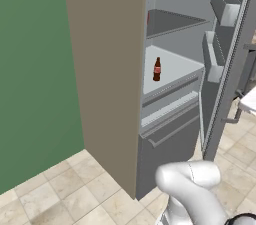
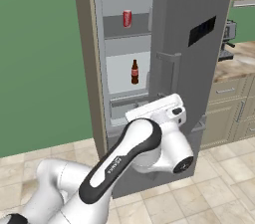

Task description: Open the fridge, grab two sodas, and place both sodas inside the bowl with ice on the dining counter.

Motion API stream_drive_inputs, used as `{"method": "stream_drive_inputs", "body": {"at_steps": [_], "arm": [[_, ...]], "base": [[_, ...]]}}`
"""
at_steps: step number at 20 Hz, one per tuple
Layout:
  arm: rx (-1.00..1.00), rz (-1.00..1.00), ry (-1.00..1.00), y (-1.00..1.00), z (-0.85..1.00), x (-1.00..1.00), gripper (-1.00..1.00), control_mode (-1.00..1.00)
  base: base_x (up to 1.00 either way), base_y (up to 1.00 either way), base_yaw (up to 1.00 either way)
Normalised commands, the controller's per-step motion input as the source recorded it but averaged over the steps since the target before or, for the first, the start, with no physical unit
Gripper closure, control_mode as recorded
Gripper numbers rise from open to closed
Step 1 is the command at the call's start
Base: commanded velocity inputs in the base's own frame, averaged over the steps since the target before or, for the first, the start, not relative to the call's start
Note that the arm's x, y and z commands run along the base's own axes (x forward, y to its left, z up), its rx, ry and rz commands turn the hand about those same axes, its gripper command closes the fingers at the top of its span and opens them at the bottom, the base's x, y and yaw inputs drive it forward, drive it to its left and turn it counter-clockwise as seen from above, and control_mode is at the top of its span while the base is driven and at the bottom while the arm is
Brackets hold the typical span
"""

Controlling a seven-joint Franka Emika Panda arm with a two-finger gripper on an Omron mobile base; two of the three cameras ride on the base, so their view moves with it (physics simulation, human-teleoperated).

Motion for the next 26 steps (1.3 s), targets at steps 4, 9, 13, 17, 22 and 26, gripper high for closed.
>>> {"method": "stream_drive_inputs", "body": {"at_steps": [4, 9, 13, 17, 22, 26], "arm": [[-0.24, -0.14, -0.07, 0.97, 0.49, 0.00, -1.00, -1.00], [-0.27, -0.19, 0.00, 0.90, 0.55, 0.20, -1.00, -1.00], [-0.25, -0.31, 0.10, 0.64, 0.57, 0.49, -1.00, -1.00], [-0.21, -0.45, 0.27, 0.32, 0.39, 0.64, -1.00, -1.00], [-0.18, -0.50, 0.35, 0.05, 0.07, 0.63, -1.00, -1.00], [-0.12, -0.40, 0.31, -0.19, 0.00, 0.55, -1.00, -1.00]], "base": [[0.00, 0.00, 0.00], [0.00, 0.00, 0.00], [0.00, 0.00, 0.00], [0.00, 0.00, 0.00], [0.00, 0.00, 0.00], [0.00, 0.00, 0.00]]}}
